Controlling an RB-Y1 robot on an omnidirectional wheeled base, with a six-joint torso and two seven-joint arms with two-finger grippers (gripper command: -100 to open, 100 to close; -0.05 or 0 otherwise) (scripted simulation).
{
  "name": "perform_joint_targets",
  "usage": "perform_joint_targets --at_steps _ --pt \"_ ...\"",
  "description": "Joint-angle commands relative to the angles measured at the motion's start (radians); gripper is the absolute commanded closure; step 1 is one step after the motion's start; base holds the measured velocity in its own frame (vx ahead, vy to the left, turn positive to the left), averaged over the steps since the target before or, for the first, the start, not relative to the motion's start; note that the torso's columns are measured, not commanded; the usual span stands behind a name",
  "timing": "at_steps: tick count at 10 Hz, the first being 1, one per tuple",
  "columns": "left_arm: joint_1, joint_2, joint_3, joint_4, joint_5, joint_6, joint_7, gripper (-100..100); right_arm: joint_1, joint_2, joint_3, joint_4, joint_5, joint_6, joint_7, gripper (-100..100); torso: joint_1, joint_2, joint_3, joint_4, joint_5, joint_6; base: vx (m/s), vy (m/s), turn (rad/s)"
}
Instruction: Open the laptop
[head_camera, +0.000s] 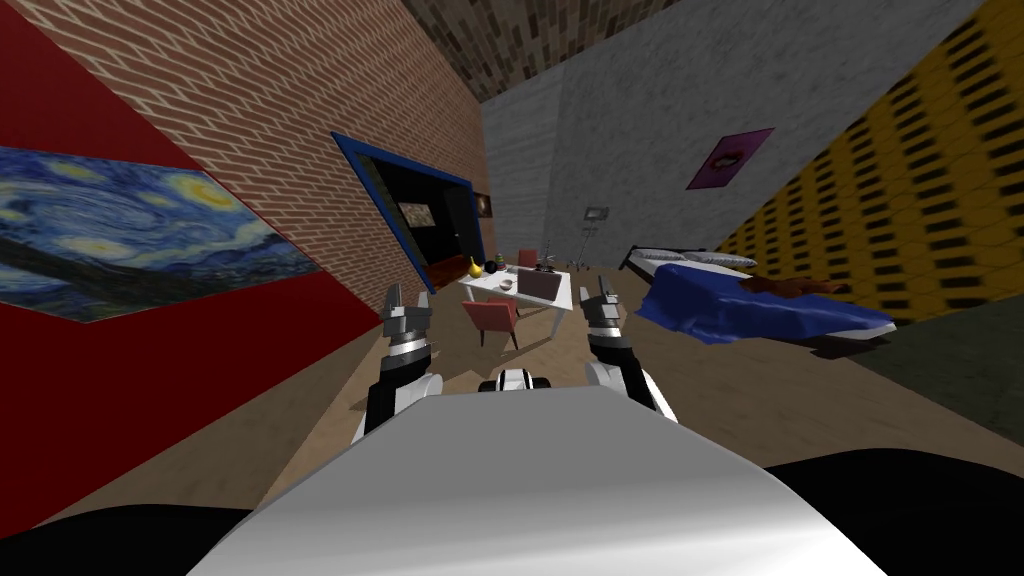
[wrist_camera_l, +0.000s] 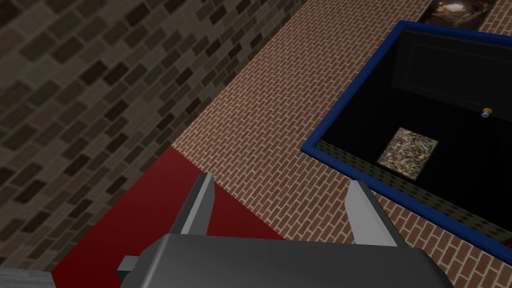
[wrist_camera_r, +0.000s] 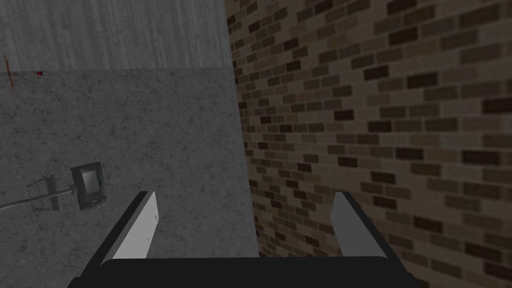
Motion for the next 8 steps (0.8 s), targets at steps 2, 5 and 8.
perform_joint_targets --at_steps 2,5,8 --pt "0.000 0.000 0.000 0.000 0.000 0.000 0.000 0 0.006 -0.069 -0.082 0.054 0.035 0.026 0.093 -100 -0.003 0.001 -0.001 0.001 -0.001 0.000 0.017 0.120 0.107" --pt "0.000 0.000 0.000 0.000 0.000 0.000 0.000 0 0.006 -0.131 -0.167 0.115 0.076 0.059 0.185 -100 -0.002 0.000 -0.001 0.001 -0.001 0.000 0.035 0.146 0.132" --pt "0.000 0.000 0.000 0.000 0.000 0.000 0.000 0 0.007 -0.171 -0.240 0.161 0.107 0.084 0.262 -100 -0.004 0.002 0.000 0.001 -0.001 0.000 0.025 0.125 0.111"
